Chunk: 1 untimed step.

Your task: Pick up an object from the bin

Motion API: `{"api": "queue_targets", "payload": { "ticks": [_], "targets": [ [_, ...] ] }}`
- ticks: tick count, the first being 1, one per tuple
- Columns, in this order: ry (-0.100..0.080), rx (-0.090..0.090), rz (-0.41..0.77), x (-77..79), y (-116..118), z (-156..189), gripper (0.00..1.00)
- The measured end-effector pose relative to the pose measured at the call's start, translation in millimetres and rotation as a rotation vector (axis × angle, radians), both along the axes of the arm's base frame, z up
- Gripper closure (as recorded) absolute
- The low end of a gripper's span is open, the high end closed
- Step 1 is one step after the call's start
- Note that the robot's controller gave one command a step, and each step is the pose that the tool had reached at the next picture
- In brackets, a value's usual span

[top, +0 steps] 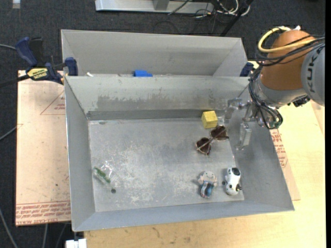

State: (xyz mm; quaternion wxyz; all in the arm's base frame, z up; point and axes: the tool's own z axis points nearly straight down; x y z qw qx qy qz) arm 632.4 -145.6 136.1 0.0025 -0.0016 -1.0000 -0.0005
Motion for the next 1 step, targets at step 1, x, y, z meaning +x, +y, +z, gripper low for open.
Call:
{"api": "queue_targets", "payload": {
  "ticks": [1],
  "targets": [
    [-0.007, -0.001, 0.002, 1.7, 0.4, 5.3, 0.00]
  ]
}}
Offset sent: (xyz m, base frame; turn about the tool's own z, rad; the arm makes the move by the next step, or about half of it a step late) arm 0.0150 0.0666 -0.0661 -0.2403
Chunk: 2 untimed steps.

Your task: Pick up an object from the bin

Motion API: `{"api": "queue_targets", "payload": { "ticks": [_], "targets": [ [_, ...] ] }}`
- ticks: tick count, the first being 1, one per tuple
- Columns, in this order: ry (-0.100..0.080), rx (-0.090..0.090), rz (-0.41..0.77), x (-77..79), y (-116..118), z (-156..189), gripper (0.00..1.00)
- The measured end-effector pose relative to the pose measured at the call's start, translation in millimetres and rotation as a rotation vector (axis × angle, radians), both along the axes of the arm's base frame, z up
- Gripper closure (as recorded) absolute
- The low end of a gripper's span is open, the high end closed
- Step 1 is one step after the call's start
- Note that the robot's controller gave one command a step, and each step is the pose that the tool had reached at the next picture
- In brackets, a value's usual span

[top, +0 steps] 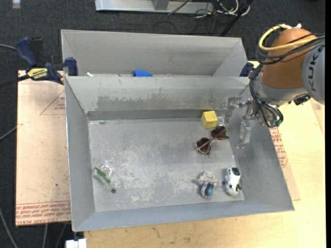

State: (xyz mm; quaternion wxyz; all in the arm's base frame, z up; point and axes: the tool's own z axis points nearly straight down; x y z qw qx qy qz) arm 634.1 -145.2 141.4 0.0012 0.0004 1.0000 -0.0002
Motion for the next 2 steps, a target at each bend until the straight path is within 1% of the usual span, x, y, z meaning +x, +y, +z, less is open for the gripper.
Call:
{"api": "queue_targets", "payload": {
  "ticks": [1, 2],
  "targets": [
    [-0.007, -0.005, 0.085, 7.0, 21, -22, 0.00],
    [0.001, 0.004, 0.277, 9.8, 52, -55, 0.00]
  ]
}}
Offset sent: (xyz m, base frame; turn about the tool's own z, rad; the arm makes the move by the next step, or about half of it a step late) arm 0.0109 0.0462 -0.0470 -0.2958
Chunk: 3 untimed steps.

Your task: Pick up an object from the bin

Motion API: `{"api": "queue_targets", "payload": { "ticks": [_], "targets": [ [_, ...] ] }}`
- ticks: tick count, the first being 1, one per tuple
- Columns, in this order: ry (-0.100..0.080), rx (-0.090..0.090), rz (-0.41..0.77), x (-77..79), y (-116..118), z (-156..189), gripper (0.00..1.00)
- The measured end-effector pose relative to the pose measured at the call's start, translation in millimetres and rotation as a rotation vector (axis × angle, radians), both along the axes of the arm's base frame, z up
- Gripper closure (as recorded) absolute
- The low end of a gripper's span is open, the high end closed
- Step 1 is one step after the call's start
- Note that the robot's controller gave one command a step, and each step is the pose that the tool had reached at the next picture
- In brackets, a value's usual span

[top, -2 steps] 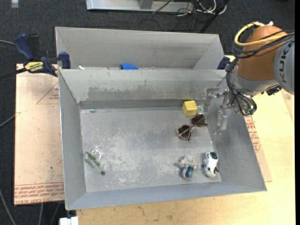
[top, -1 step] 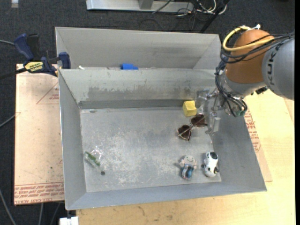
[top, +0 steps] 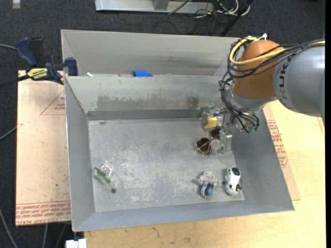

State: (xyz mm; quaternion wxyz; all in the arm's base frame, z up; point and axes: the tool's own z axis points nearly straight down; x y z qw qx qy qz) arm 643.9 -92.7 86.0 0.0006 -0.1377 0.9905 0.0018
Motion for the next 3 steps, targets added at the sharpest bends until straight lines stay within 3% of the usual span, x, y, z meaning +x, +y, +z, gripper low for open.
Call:
{"api": "queue_targets", "payload": {
  "ticks": [1, 2, 3],
  "targets": [
    [-0.002, -0.002, -0.028, -12.6, 13, 4, 1.00],
    [-0.002, -0.002, -0.028, -12.6, 13, 4, 1.00],
    [-0.004, -0.003, -0.009, 2.2, 14, -6, 1.00]
  ]
}}
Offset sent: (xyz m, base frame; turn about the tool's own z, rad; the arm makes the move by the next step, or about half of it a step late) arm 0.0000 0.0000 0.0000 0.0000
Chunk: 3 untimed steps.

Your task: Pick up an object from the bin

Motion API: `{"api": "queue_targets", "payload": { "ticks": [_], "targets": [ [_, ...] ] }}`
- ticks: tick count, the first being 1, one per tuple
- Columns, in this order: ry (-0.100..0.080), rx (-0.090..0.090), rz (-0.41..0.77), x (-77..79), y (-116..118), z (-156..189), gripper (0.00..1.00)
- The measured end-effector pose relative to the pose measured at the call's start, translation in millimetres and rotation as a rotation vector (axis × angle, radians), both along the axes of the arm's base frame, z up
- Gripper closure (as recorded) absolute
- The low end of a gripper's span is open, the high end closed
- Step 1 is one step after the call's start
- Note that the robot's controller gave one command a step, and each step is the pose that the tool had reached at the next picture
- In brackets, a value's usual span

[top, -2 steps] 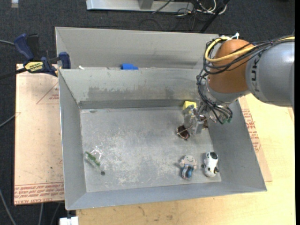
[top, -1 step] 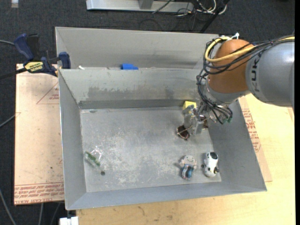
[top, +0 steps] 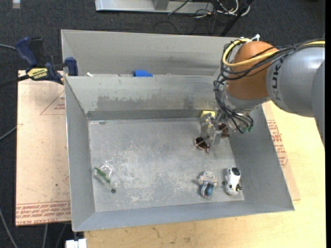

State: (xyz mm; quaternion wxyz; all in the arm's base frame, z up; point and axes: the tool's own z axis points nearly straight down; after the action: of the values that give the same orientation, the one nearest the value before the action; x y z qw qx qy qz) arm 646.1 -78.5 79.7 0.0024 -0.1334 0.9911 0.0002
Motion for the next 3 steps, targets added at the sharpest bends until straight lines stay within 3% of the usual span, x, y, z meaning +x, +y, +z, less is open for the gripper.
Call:
{"api": "queue_targets", "payload": {
  "ticks": [1, 2, 3],
  "targets": [
    [-0.001, -0.001, 0.052, -18.9, 26, -7, 1.00],
    [0.010, 0.002, 0.071, -25.8, 23, 32, 1.00],
    [-0.010, -0.002, 0.055, -11.4, 31, 50, 1.00]
  ]
}}
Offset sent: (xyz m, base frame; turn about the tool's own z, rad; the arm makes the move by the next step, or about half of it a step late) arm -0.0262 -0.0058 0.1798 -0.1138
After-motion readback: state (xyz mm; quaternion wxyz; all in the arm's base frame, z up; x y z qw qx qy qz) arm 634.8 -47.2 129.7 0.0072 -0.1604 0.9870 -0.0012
